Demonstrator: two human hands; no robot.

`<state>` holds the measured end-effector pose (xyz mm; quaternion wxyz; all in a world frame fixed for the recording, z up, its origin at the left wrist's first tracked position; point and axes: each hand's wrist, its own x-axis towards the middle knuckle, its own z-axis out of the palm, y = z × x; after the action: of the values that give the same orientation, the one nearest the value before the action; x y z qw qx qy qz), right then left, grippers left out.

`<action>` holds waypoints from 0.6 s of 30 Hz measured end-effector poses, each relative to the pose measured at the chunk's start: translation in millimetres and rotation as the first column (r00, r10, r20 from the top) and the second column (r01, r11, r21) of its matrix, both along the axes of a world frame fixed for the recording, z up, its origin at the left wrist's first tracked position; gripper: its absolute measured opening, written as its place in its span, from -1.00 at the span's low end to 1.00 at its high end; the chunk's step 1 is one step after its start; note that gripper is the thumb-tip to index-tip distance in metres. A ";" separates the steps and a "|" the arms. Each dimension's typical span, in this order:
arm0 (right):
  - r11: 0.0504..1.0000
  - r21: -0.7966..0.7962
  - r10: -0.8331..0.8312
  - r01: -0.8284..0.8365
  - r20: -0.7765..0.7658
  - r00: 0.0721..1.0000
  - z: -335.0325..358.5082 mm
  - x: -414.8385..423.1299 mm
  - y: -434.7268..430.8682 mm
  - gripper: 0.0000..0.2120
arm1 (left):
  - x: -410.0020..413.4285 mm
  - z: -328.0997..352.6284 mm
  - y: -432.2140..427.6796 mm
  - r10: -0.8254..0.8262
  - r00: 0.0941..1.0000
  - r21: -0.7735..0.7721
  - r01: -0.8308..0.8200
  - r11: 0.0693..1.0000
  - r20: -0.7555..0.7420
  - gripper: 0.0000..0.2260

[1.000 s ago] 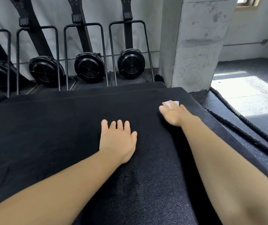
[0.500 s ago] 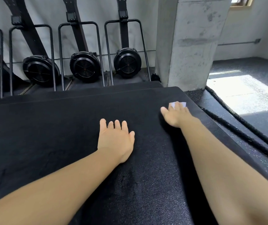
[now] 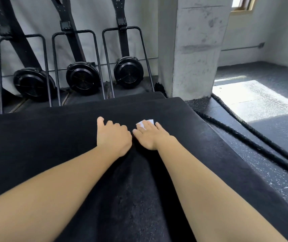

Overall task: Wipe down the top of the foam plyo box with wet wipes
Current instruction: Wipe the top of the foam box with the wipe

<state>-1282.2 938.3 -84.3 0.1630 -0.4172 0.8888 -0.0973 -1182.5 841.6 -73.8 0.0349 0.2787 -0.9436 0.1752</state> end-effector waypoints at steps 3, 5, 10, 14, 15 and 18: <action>0.998 -0.007 -0.064 0.064 -0.049 0.997 -2.2 -37.1 10.4 -0.47 | -20.3 -10.3 -12.9 0.005 0.999 0.076 -0.008 0.997 0.034 -0.55; 0.989 -0.022 -0.151 0.149 -0.077 0.986 -3.9 -69.0 19.9 -0.46 | -27.3 -20.7 -19.4 0.014 0.999 0.106 -0.019 0.994 0.047 -0.46; 0.930 0.006 -0.364 0.367 -0.105 0.925 -4.3 -136.1 48.5 -0.44 | -30.6 -38.1 -24.2 -0.003 1.000 0.089 0.002 0.996 0.013 -0.42; 0.896 0.010 -0.441 0.444 -0.084 0.893 -2.0 -142.2 46.3 -0.42 | -32.0 -38.7 -24.9 -0.027 1.000 0.047 0.026 0.999 0.014 -0.42; 0.888 0.015 -0.457 0.459 -0.082 0.886 -1.0 -138.4 43.8 -0.41 | -32.0 -38.9 -24.3 -0.030 0.999 0.047 0.029 0.998 0.019 -0.42; 0.880 0.030 -0.471 0.474 -0.064 0.880 2.4 -122.6 33.5 -0.38 | -31.4 -38.2 -23.4 -0.042 0.999 0.046 0.041 0.998 0.014 -0.45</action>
<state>-1404.9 971.9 -81.9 0.1192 -0.1868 0.9698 -0.1024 -1213.9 818.2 -112.1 0.0251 0.2583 -0.9532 0.1549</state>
